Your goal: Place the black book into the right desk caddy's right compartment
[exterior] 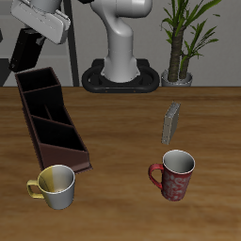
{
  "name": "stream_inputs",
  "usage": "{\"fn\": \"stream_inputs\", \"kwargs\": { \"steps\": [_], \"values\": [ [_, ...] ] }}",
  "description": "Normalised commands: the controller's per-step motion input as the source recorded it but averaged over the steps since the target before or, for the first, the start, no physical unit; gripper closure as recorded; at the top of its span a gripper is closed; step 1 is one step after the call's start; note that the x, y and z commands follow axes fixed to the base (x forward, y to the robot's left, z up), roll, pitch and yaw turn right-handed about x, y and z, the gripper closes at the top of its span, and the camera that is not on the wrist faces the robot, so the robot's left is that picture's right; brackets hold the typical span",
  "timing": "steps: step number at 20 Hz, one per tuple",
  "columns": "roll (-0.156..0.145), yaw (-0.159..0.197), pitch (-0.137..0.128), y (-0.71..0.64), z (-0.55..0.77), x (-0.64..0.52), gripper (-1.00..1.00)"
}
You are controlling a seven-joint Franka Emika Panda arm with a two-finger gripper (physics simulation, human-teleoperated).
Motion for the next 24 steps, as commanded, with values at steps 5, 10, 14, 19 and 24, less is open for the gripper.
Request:
{"fn": "stream_inputs", "kwargs": {
  "steps": [5,10,14,19,24],
  "values": [
    [-0.004,-0.018,0.006,-0.06,-0.1,-0.22,1.0],
    [0.04,0.01,-0.006,0.06,-0.1,-0.33,1.0],
    [0.046,0.009,-0.001,0.08,-0.08,-0.23,1.0],
    [0.034,0.001,-0.001,0.02,-0.13,-0.2,1.0],
    [-0.004,-0.017,0.019,-0.08,-0.15,-0.03,1.0]
  ]
}}
